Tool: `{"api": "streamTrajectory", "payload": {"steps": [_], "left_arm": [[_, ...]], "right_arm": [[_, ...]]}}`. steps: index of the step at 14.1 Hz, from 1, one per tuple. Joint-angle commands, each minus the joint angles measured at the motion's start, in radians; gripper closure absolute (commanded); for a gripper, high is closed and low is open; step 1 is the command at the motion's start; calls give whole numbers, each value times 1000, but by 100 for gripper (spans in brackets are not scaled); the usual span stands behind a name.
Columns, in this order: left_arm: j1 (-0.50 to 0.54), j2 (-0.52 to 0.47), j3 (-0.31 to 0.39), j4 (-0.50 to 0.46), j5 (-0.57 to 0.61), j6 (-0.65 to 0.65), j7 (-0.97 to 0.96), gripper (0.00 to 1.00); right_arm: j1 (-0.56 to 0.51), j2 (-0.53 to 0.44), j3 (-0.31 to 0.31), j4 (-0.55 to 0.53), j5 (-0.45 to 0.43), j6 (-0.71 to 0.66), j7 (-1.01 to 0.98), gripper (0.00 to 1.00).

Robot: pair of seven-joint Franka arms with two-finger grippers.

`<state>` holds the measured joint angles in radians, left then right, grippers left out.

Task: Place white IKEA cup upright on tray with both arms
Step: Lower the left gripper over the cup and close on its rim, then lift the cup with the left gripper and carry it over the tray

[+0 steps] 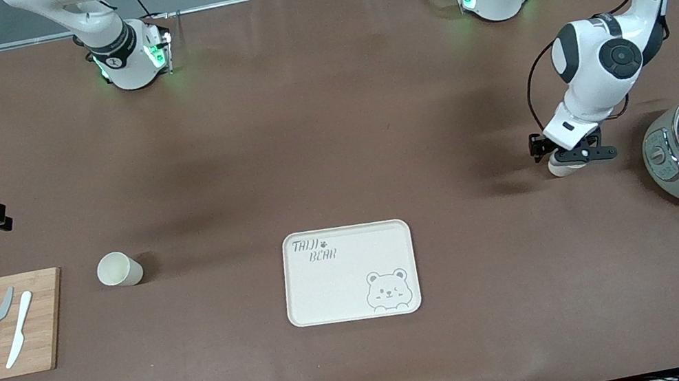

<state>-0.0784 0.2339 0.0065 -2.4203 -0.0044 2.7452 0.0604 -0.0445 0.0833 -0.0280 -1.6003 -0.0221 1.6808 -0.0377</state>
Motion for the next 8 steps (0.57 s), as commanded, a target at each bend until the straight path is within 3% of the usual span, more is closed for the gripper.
{"api": "streamTrajectory", "payload": {"steps": [1, 8], "left_arm": [[2, 4, 0, 12, -2, 10, 39, 100], [0, 19, -2, 66, -3, 10, 35, 100]], "right_arm": [[-6, -11, 5, -15, -4, 13, 15, 0], [-6, -10, 5, -15, -1, 13, 5, 0]]}}
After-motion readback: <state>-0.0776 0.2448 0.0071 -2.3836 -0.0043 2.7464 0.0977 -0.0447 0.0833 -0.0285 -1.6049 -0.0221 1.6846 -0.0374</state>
